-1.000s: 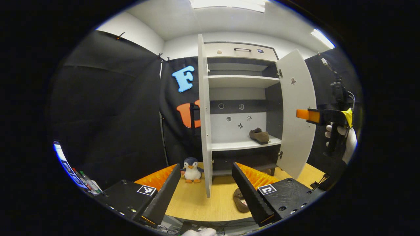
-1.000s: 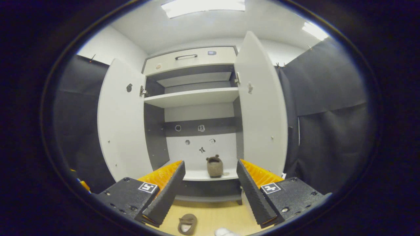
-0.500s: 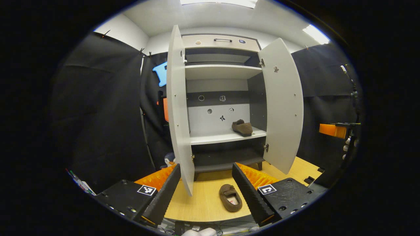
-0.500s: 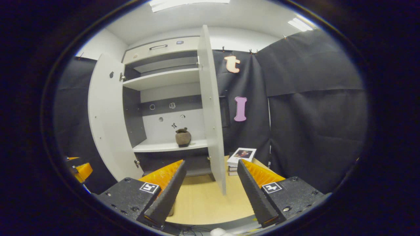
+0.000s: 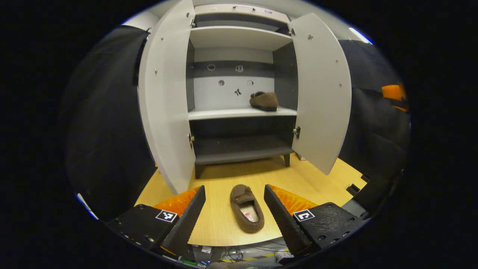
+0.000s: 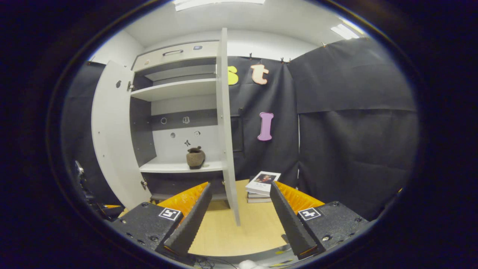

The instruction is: Grab one shoe with the right hand and put it into the shoe cabinet, grab the other shoe with the left hand and put it into the shoe cabinet; then close the right door with the right hand and the left door with the left hand.

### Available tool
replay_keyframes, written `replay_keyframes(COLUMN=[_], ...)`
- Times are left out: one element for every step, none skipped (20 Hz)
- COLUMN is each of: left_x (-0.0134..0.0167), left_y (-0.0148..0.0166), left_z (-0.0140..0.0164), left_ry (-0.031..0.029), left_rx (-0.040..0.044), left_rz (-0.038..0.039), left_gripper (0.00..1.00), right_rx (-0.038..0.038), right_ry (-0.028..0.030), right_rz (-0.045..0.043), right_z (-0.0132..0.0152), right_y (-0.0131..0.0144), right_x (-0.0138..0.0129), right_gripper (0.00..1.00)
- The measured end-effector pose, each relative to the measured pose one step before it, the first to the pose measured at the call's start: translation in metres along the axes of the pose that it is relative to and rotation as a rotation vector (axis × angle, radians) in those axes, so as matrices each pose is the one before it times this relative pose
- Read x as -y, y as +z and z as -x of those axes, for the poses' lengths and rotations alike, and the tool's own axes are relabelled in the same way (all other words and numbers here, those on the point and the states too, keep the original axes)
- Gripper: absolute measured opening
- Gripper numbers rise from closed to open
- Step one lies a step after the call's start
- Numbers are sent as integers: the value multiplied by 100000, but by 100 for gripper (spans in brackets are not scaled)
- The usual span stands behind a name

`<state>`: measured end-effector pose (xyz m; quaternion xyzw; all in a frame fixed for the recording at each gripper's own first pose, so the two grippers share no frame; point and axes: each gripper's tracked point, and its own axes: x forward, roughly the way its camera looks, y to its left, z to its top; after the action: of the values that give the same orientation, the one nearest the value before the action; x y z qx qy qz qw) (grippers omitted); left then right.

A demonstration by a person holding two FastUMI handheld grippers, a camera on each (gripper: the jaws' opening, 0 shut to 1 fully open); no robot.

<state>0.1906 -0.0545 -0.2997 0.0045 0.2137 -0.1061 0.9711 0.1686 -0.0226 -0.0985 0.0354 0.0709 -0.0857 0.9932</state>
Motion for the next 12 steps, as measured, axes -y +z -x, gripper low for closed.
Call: replay_keyframes(left_x=[3, 58, 298, -255, -51, -151, -193, -339, -427, 78, 114, 67], left_y=[-2037, -1911, -1544, -1193, -1315, -1204, -966, -760, -325, -331, -261, 87], left_z=[-1507, -1535, -1666, -1564, -2057, -1537, -1575, -1148, -1007, -445, -743, -1193], left_ry=[468, 959, -142, 1380, 395, 458, 612, 957, 1432, 478, -920, -233], left_rx=[-4040, -4699, -3017, -2058, -2989, -2856, -2925, -1615, -1069, -1054, -669, -690], left_rz=[-567, 291, 397, 23, -862, -254, 35, -924, -1428, -205, 904, 552], left_gripper=[96, 97, 97, 97, 97, 97, 97, 97, 97, 97, 97, 98], right_rx=[-1059, -829, -954, -873, -800, -832, -972, -1047, -1310, -1333, -1188, -958], right_ry=[-627, -773, -1093, -997, -553, -1199, -1755, -1749, -1562, -1373, -1841, -1649], right_rz=[335, 580, 640, 335, 67, 156, 94, -118, -357, -534, -770, -1039], right_z=[-1, -27, 25, 86, 172, 142, 153, 142, 221, 37, 24, -17], right_y=[-77, -245, -139, -166, -205, -340, -269, -421, -315, -618, -359, -373], right_x=[322, 417, 432, 461, 311, 531, 588, 681, 581, 496, 675, 683], right_gripper=[99, 99, 99, 99, 99, 99, 99, 99, 99, 99, 99, 100])
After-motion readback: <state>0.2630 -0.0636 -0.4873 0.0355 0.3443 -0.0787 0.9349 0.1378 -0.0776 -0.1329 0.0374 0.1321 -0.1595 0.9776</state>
